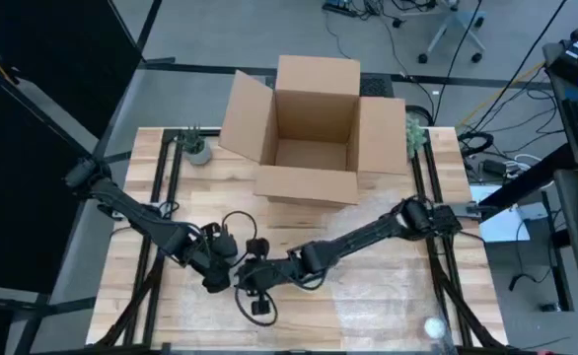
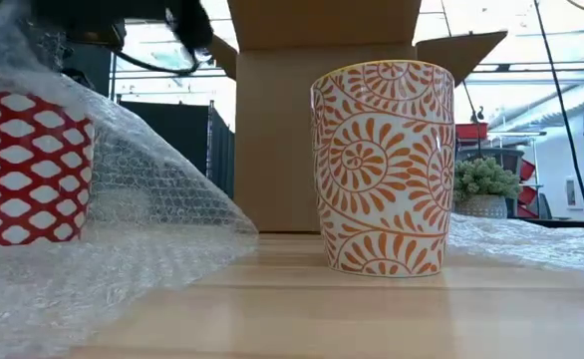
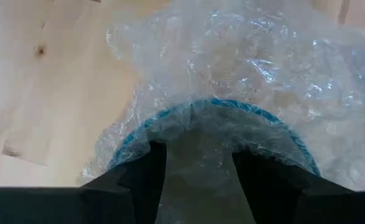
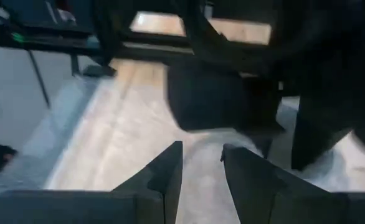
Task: Wrap mug
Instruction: Wrap the red mug with the bubble wrap
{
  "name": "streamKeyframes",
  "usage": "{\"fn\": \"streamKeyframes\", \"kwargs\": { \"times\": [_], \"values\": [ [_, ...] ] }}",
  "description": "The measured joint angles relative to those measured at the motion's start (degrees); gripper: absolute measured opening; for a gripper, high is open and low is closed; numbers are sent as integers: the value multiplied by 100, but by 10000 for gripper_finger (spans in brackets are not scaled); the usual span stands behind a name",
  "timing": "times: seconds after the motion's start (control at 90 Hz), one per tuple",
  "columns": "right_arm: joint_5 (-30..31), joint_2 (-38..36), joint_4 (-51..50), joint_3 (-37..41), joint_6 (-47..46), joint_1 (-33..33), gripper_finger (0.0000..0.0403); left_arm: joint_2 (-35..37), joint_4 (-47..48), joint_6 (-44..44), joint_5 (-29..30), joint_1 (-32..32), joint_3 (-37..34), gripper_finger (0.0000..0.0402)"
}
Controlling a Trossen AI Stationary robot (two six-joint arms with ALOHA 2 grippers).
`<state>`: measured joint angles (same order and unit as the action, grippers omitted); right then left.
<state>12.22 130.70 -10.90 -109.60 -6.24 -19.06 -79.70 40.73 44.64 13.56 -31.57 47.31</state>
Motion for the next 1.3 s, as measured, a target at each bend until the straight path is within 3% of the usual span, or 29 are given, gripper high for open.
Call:
{"fn": "streamKeyframes", "kwargs": {
  "times": [0.689, 0.989, 1.3],
  "values": [
    [-36, 398, 328, -20, -188, 453, 102, 0, 154, -104, -4, -3, 135, 183],
    [78, 425, 283, -22, -169, 489, 102, 331, 962, -210, -101, -33, 483, 184],
    [36, 432, 271, -14, -125, 514, 102, 773, 1052, -199, -8, -33, 540, 183]
  ]
}}
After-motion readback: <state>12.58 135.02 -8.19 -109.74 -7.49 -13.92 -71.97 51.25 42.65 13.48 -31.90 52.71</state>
